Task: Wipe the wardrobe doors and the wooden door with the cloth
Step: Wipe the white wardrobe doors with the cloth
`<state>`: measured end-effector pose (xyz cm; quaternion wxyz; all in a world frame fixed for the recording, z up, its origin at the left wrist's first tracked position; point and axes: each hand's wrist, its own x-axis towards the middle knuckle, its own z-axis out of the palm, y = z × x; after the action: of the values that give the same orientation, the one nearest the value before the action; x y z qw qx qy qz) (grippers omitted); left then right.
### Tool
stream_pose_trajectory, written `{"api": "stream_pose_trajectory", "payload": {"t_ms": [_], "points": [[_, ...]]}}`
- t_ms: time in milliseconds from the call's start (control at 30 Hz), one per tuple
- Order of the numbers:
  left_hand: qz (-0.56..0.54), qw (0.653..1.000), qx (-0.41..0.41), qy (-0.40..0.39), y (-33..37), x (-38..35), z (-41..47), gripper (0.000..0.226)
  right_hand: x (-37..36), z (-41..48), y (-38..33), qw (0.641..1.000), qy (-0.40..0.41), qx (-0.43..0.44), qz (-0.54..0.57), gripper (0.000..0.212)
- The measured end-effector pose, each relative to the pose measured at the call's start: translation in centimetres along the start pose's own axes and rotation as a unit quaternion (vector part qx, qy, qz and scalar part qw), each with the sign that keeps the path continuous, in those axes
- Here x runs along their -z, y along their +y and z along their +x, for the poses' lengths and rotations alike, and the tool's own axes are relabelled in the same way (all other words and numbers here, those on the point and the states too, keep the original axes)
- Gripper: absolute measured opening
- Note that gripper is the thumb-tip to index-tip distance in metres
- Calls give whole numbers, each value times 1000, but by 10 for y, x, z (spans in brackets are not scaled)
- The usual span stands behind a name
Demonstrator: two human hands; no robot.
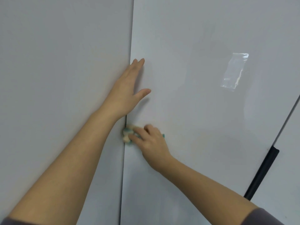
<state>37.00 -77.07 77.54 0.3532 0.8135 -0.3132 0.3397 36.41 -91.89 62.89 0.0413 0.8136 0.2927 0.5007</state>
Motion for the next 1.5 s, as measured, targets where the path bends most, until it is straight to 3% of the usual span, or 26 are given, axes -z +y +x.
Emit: {"api": "stream_pose_trajectory", "payload": {"t_ms": [133, 233, 300, 500, 667, 900, 1100, 1300, 1500], "points": [[24, 1000, 0, -4, 0, -3, -4, 77, 29, -48, 23, 995, -59, 72, -21, 28], [52, 999, -5, -3, -1, -6, -5, 77, 72, -25, 58, 998, 31, 5, -48, 44], [51, 999, 4, -2, -1, -8, -6, 78, 85, -30, 65, 995, 65, -35, -64, 40], [77, 997, 31, -1, 0, -27, -22, 80, 89, -103, 65, 993, -35, 61, -92, 39], [62, 997, 41, 30, 22, -53, -41, 79, 132, -73, 100, 991, 59, -27, -116, 50], [46, 995, 59, 71, 51, -85, -60, 78, 141, -150, 99, 991, -41, 22, -124, 34], [25, 994, 72, 81, 67, -110, -64, 80, 172, -122, 134, 985, 85, -52, -140, 30], [28, 994, 77, 72, 67, -122, -65, 80, 150, -186, 111, 994, -3, -5, -106, 25], [42, 993, 86, 70, 64, -129, -69, 80, 167, -134, 133, 988, 94, -47, -117, 31]]}}
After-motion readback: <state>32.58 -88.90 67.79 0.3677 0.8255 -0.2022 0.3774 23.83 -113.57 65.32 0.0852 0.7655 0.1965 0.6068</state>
